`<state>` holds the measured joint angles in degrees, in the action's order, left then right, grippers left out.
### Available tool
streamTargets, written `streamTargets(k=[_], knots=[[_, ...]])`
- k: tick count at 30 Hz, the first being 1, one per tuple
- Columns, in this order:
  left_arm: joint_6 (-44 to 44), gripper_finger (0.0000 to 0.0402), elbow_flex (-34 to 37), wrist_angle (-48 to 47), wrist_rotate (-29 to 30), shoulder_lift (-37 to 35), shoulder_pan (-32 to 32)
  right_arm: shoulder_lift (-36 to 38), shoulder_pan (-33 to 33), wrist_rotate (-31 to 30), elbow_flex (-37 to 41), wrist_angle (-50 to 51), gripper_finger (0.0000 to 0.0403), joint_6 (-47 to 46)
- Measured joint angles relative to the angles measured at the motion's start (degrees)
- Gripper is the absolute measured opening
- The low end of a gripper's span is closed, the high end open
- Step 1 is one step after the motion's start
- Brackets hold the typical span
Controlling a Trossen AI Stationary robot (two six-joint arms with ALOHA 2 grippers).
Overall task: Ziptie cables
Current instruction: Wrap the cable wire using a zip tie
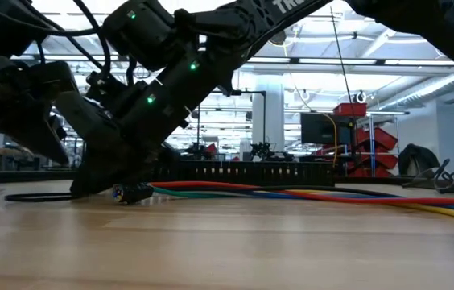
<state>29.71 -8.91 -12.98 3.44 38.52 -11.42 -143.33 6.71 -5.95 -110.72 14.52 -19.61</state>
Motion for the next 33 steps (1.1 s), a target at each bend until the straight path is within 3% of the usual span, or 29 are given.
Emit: streamTargets(k=[7, 15, 24, 29, 33], knots=[[1.42, 0.0015, 0.00, 0.59, 0.69, 0.01, 0.00, 0.13, -0.36, -0.18, -0.02, 3.87, 0.0008, 0.75], [2.91, 0.0015, 0.00, 0.46, 1.36, 0.02, 0.00, 0.54, -0.17, -1.38, 0.24, 3.79, 0.0001, 6.61], [2.76, 0.0015, 0.00, -0.21, 1.36, -0.09, 0.00, 6.40, 1.93, -2.16, 0.67, 8.37, 0.0000, 12.01], [0.29, 0.0015, 0.02, 2.06, 1.65, -1.53, -0.45, 10.41, 2.72, -3.51, 0.75, 9.65, 0.0000, 14.03], [-4.80, 0.0015, 0.00, 4.74, 5.24, -5.33, -2.10, 12.94, 2.42, -3.55, 1.73, 9.73, 0.0000, 14.53]])
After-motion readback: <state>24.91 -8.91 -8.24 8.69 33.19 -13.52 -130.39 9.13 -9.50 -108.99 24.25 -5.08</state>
